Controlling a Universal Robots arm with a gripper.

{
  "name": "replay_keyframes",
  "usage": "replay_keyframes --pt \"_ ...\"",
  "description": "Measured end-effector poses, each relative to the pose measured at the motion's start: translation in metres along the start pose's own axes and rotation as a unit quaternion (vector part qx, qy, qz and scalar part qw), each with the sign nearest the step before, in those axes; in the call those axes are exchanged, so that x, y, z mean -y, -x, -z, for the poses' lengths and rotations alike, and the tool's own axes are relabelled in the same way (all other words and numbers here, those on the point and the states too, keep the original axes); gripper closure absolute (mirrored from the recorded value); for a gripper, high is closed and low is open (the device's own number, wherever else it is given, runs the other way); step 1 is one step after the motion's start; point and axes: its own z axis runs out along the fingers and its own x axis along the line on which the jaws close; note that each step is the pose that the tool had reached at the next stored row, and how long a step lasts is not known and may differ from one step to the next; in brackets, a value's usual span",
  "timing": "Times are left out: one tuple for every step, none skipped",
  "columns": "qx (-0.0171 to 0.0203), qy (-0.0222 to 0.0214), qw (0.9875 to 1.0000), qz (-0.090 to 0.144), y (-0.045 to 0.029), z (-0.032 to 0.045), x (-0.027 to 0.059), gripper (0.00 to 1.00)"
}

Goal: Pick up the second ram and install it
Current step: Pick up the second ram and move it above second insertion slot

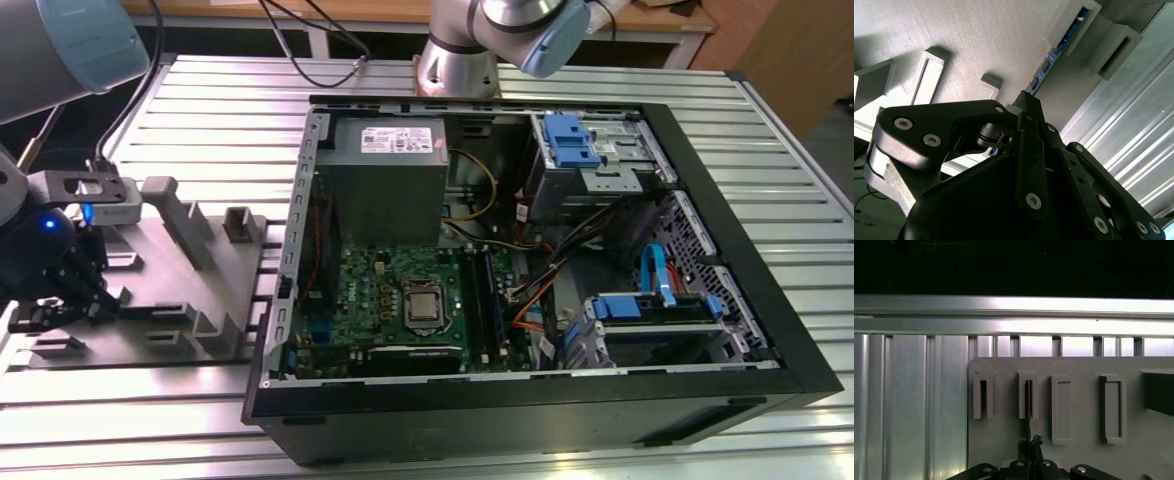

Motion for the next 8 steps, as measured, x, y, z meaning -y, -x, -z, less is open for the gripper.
replay_keyframes --pt "0.0000 0.0000 1.0000 0.000 0.0000 0.0000 0.0000 0.89" --pt "0.0000 0.0000 1.0000 0.000 0.0000 0.0001 0.0000 0.89" --pt "0.0000 0.0000 1.0000 0.000 0.0000 0.0001 0.0000 0.89" --pt "0.0000 0.0000 1.0000 0.000 0.0000 0.0009 0.0000 0.89" --pt "-0.0001 0.0000 1.0000 0.000 0.0001 0.0027 0.0000 0.89" --pt "-0.0001 0.0000 1.0000 0.000 0.0001 0.0042 0.0000 0.89" --pt "0.0000 -0.0001 1.0000 0.000 0.0002 0.0049 0.0000 0.89" --pt "0.0000 -0.0001 1.0000 0.000 0.0002 0.0049 0.0000 0.89"
